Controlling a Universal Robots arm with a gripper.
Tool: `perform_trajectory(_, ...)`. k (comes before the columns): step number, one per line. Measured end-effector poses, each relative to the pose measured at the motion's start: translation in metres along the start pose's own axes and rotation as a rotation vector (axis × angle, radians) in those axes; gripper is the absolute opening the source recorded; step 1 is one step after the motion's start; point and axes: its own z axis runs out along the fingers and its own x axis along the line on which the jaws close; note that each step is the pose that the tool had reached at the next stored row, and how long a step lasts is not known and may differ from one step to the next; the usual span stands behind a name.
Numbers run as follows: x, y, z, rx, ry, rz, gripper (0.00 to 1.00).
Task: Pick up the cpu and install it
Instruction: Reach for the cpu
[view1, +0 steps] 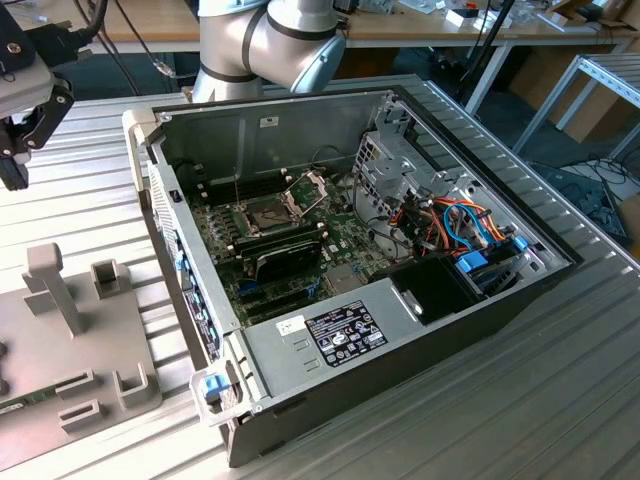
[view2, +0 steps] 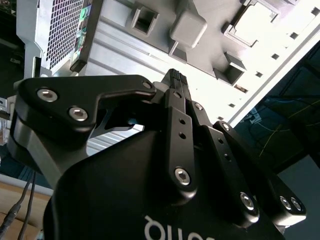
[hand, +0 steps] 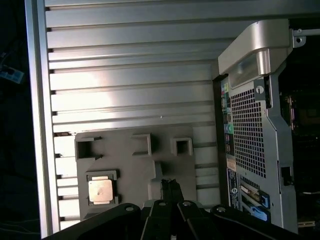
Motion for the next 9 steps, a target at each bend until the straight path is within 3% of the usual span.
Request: perform_trajectory(9, 0.0038, -0.0003, -0.0001, 0.0000, 0.0000, 0.000, 0.11)
